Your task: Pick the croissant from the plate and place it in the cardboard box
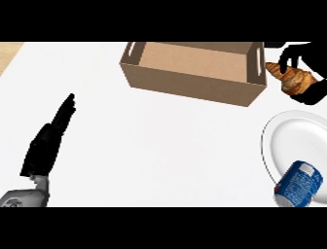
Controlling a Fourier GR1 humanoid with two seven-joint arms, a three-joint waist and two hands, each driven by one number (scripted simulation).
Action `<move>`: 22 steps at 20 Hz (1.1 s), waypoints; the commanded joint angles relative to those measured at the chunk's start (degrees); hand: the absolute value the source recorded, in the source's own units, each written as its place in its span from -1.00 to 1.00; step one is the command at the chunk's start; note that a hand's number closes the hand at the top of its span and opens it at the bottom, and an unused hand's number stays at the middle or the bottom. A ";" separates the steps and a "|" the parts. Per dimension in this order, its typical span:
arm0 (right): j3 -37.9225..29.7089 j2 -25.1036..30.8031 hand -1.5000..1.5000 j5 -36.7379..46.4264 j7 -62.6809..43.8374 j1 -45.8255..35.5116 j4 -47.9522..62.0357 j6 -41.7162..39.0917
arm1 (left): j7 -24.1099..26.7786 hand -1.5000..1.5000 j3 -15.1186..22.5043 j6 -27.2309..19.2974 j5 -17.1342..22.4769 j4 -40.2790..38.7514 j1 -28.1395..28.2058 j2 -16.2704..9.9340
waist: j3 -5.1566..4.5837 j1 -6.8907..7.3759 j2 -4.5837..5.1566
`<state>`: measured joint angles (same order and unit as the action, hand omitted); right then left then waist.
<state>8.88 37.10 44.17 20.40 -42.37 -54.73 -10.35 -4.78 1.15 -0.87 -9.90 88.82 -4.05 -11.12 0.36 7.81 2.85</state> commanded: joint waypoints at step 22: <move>-6.65 -9.22 1.00 -16.36 27.95 -32.63 32.04 -15.62 | -0.20 0.00 -2.01 -0.74 -0.75 -1.16 -0.72 -0.95 | -0.33 -2.34 -1.03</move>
<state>1.44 30.34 26.89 44.55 -71.69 -27.29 -23.26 -5.42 0.26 -2.53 -11.31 87.65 -4.43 -10.80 0.03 5.08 1.56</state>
